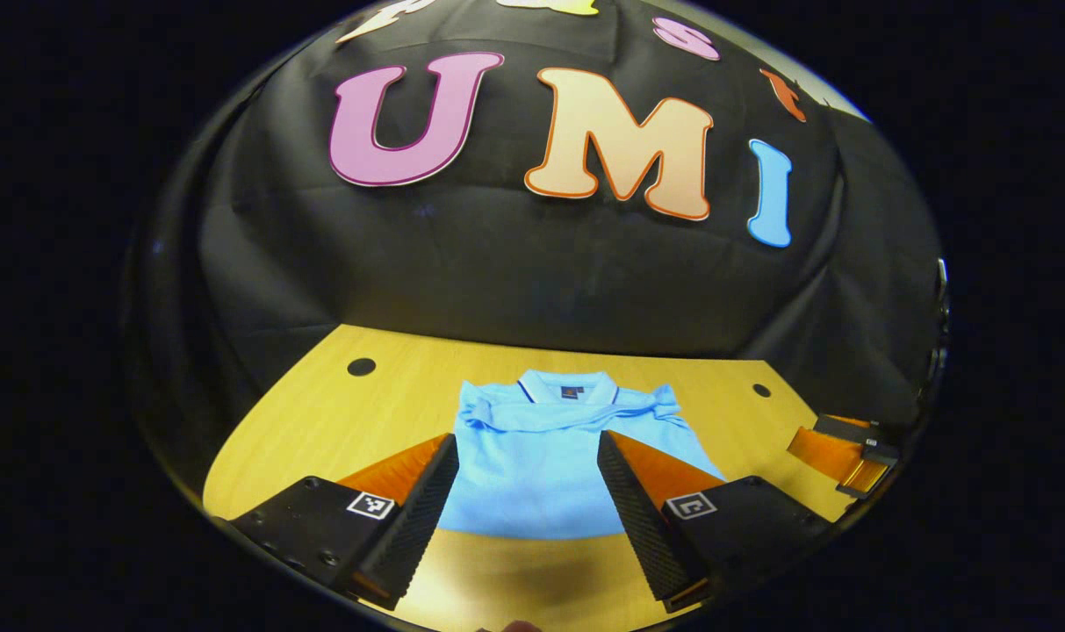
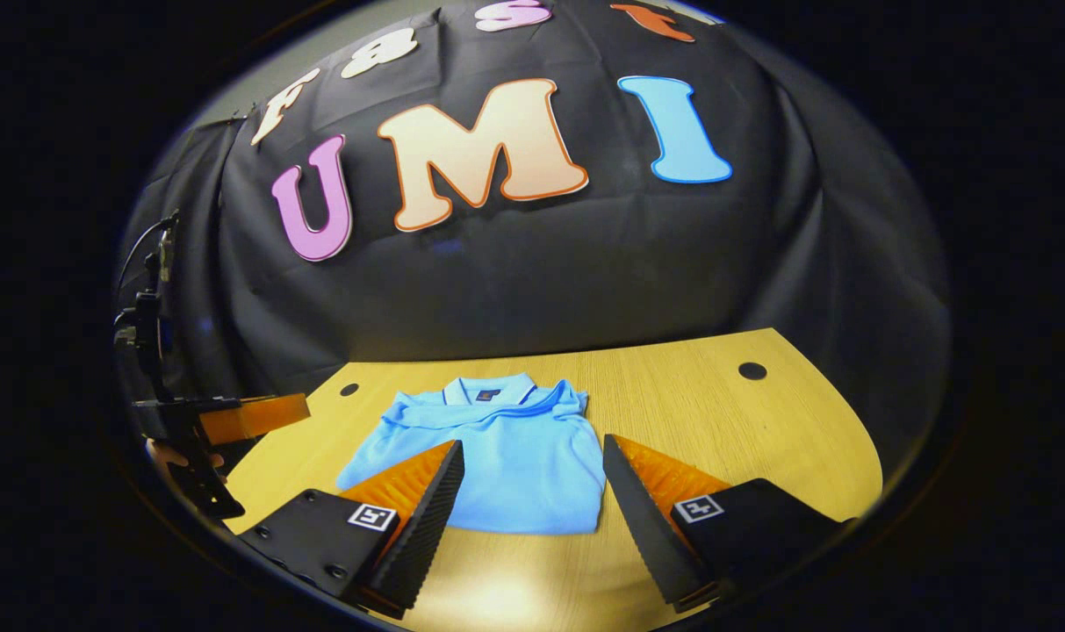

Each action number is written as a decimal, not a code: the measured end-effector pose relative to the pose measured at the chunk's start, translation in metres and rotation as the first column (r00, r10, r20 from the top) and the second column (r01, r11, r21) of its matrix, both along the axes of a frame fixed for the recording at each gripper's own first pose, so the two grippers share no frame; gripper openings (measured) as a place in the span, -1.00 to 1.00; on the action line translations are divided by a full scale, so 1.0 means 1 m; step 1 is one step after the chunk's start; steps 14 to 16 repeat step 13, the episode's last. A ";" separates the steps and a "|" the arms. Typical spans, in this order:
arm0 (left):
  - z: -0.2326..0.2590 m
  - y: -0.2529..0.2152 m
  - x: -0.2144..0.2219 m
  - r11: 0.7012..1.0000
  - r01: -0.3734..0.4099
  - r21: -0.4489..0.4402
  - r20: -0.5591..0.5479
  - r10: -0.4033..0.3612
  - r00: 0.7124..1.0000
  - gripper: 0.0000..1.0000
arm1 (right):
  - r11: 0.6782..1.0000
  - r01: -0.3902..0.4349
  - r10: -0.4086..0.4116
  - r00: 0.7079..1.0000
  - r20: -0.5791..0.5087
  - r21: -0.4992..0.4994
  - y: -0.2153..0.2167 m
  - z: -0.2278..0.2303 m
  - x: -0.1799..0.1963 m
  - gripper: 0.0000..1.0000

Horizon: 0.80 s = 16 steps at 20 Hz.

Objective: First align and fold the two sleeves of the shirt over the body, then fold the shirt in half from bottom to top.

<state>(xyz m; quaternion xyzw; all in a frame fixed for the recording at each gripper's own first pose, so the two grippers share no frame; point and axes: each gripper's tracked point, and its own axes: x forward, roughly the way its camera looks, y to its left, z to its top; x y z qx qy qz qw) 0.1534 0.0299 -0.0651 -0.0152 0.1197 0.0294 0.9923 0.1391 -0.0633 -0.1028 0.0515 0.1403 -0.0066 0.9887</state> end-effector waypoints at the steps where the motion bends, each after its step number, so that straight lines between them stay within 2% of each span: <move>1: -0.003 -0.004 -0.013 1.000 0.008 -0.005 -0.015 -0.008 1.000 0.92 | 1.000 0.003 -0.003 1.000 -0.012 0.005 0.004 -0.002 -0.016 0.90; 2: -0.006 -0.006 -0.024 1.000 0.010 -0.004 -0.029 -0.010 1.000 0.92 | 1.000 0.008 -0.008 1.000 -0.025 0.010 0.005 -0.004 -0.031 0.97; 4: -0.007 -0.015 -0.041 1.000 0.029 0.003 -0.040 -0.029 0.999 0.91 | 0.999 0.007 -0.006 0.999 -0.031 0.031 0.015 -0.002 -0.054 0.97; 6: -0.004 -0.020 -0.056 0.999 0.042 0.013 -0.036 -0.041 0.998 0.92 | 1.000 0.009 -0.009 1.000 -0.028 0.025 0.019 0.001 -0.069 0.97; 7: -0.004 -0.024 -0.063 0.999 0.052 0.008 -0.038 -0.051 0.998 0.92 | 1.000 0.012 -0.012 1.000 -0.023 0.016 0.019 0.003 -0.076 0.89; 8: -0.005 -0.027 -0.069 0.998 0.060 0.001 -0.041 -0.060 0.997 0.92 | 1.000 0.022 -0.022 1.000 -0.018 0.011 0.018 0.006 -0.081 0.97; 13: -0.009 -0.037 -0.092 0.994 0.108 -0.022 -0.062 -0.109 0.992 0.91 | 0.998 0.062 -0.063 0.997 0.033 0.032 0.015 0.023 -0.097 0.97; 16: -0.009 -0.037 -0.092 0.994 0.108 -0.022 -0.062 -0.109 0.992 0.91 | 0.998 0.062 -0.063 0.997 0.033 0.032 0.015 0.023 -0.097 0.97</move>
